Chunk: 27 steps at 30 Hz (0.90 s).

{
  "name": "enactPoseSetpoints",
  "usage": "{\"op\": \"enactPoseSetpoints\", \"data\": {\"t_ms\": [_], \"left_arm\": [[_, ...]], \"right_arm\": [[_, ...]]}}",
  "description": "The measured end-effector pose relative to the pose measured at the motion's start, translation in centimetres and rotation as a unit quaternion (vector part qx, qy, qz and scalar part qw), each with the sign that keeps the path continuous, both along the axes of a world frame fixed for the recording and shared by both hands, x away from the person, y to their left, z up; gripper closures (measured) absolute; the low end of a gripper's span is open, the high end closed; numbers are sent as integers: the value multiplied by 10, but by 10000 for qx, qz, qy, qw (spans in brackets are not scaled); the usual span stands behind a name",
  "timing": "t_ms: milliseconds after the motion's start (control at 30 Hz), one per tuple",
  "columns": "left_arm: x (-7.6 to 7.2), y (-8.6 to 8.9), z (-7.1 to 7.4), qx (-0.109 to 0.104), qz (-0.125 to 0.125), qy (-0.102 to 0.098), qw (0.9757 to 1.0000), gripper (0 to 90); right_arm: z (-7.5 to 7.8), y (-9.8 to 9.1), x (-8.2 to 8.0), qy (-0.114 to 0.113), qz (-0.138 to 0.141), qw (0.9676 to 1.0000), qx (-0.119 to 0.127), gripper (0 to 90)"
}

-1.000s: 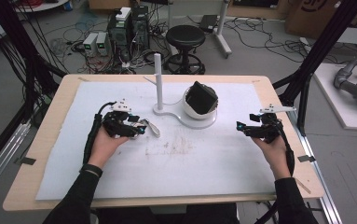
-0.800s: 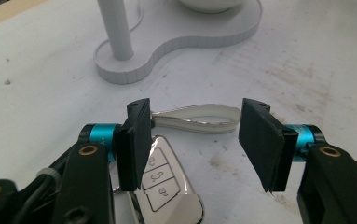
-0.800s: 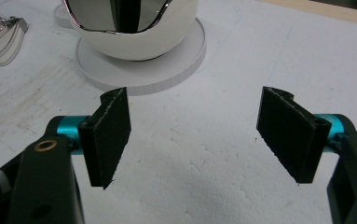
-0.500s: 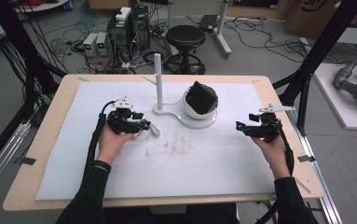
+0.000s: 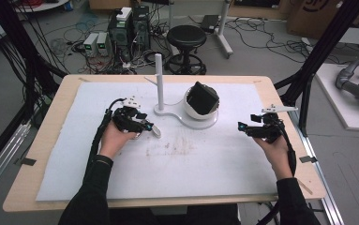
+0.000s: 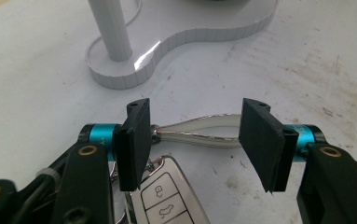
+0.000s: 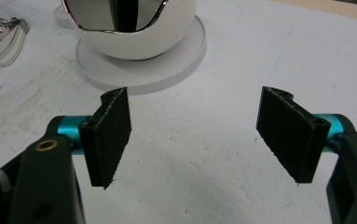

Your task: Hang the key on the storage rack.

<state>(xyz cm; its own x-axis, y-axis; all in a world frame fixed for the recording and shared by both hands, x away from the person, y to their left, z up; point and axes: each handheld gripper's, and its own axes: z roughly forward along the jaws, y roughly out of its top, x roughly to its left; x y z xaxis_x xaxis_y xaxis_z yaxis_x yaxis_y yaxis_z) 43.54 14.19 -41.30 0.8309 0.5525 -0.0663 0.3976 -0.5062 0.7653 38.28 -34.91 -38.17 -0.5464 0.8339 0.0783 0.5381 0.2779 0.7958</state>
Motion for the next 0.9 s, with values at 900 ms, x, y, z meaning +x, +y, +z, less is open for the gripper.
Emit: {"op": "enactPoseSetpoints", "data": {"t_ms": [900], "left_arm": [[9,-18,-24,474,-447,-240,9976,440]], "right_arm": [[-3,1,2,91,51,9999,-47,269]]}}
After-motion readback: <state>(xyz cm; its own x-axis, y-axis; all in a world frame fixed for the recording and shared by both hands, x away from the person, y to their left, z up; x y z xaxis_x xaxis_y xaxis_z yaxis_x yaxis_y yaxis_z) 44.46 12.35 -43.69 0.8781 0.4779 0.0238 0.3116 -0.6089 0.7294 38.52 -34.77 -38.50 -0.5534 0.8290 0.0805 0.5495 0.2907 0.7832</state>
